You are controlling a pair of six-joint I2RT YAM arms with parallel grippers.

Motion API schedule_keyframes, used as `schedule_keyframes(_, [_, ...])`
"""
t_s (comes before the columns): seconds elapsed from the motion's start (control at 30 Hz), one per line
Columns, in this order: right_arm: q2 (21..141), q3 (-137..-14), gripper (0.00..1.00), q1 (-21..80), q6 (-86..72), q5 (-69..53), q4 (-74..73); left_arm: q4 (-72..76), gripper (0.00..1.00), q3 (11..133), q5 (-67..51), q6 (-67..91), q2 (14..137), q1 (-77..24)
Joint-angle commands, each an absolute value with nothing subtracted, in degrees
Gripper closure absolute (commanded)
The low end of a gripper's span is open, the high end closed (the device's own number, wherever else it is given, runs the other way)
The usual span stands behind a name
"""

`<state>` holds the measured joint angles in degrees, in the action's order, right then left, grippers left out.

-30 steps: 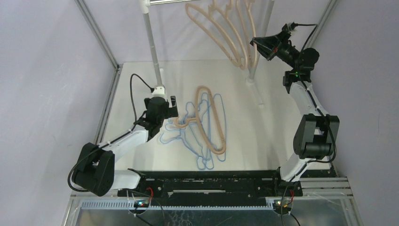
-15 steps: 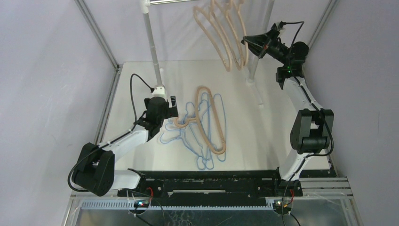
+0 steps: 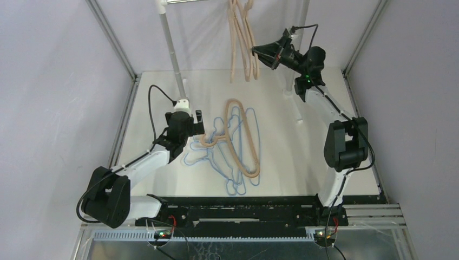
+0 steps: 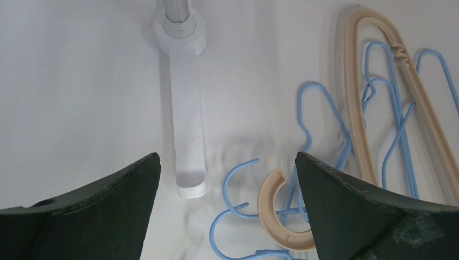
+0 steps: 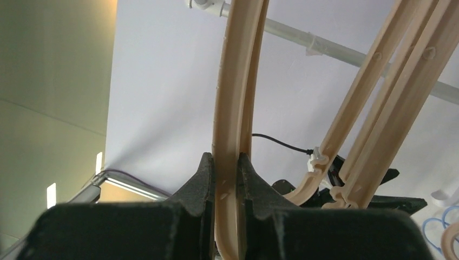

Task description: Organize the hangers

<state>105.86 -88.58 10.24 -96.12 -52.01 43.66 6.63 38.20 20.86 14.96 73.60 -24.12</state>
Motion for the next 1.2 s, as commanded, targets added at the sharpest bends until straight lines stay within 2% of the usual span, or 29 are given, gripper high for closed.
schedule_keyframes(0.0, [108.0,-93.66,1.0,14.37,-93.19,-51.86,38.53,7.82,0.0,38.4,21.8,14.08,71.65,-24.43])
schedule_keyframes(0.37, [112.84,-99.61,1.0,20.49,-91.23,-51.13,34.43,8.0,0.01,38.32,21.49,14.15,71.18,-24.43])
schedule_keyframes(0.9, [125.44,-121.34,1.0,28.7,-86.02,-49.09,21.54,8.26,0.01,38.18,21.03,14.45,71.04,-24.39])
schedule_keyframes(1.17, [129.66,-126.27,1.0,31.92,-84.15,-48.34,18.02,8.31,0.01,38.06,20.83,14.59,70.61,-24.43])
